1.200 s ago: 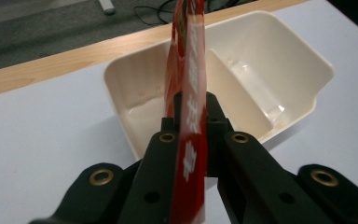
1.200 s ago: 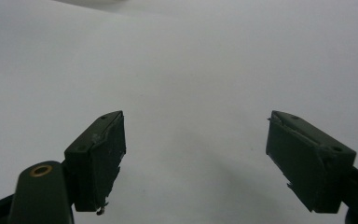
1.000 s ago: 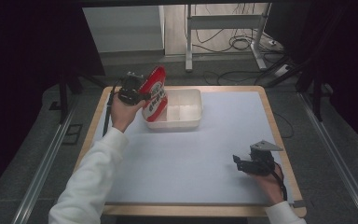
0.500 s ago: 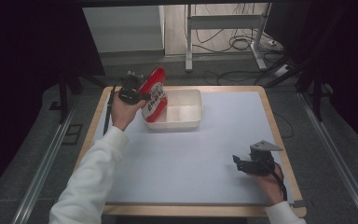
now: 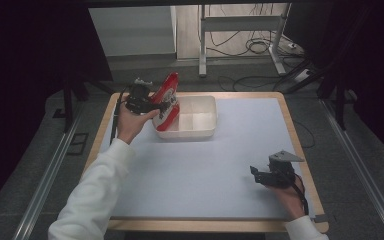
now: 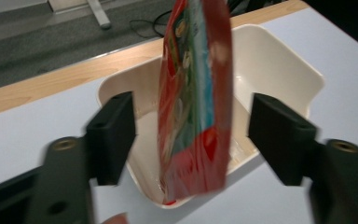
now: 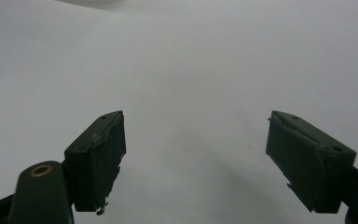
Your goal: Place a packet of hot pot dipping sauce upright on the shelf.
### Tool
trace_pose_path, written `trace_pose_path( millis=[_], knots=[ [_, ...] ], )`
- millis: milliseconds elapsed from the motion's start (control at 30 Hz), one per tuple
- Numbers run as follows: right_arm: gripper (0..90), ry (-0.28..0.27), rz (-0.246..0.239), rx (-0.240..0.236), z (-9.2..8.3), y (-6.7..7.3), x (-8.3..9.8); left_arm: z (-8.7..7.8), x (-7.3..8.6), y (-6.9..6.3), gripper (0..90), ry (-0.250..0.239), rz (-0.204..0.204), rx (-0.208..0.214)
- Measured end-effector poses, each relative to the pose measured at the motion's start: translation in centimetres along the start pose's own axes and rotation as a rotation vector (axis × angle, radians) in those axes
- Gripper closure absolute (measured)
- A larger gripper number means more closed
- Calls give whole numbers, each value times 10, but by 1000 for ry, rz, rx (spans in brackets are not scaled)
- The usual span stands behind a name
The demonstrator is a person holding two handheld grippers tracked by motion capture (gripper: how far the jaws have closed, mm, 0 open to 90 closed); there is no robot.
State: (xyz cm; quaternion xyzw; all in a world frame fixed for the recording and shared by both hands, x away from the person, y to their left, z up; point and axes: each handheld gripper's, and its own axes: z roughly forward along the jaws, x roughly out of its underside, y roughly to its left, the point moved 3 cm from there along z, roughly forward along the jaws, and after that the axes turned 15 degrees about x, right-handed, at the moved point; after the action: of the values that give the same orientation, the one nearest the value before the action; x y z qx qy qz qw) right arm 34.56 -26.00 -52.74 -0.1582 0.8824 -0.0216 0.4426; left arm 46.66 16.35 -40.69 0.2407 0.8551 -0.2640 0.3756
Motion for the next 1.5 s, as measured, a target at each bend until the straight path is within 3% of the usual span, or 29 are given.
trace_pose_path(
  millis=[200, 433, 667, 1067, 1200, 1367, 1500],
  knots=[
    [195, 0, -3, 0, 0, 0, 0, -21, 10, -7, 207, -38, 51, 38],
    [195, 4, -4, 5, 0, 0, 1, -39, 33, -6, 201, -77, 35, 118],
    [195, 8, -8, 9, 1, 1, 1, -50, 67, -13, 210, -72, 47, 162],
    [194, -1, -23, -3, 0, 4, 1, -55, 140, -26, 226, -37, 97, 198],
    [193, 4, -25, -4, 2, 5, 3, -55, 161, -22, 232, -46, 59, 215],
    [194, 4, -35, -5, 3, 6, 3, -54, 175, -18, 232, -17, 56, 194],
    [193, 5, -37, -2, 5, 5, 3, -54, 174, -19, 233, -25, 62, 196]
  ],
)
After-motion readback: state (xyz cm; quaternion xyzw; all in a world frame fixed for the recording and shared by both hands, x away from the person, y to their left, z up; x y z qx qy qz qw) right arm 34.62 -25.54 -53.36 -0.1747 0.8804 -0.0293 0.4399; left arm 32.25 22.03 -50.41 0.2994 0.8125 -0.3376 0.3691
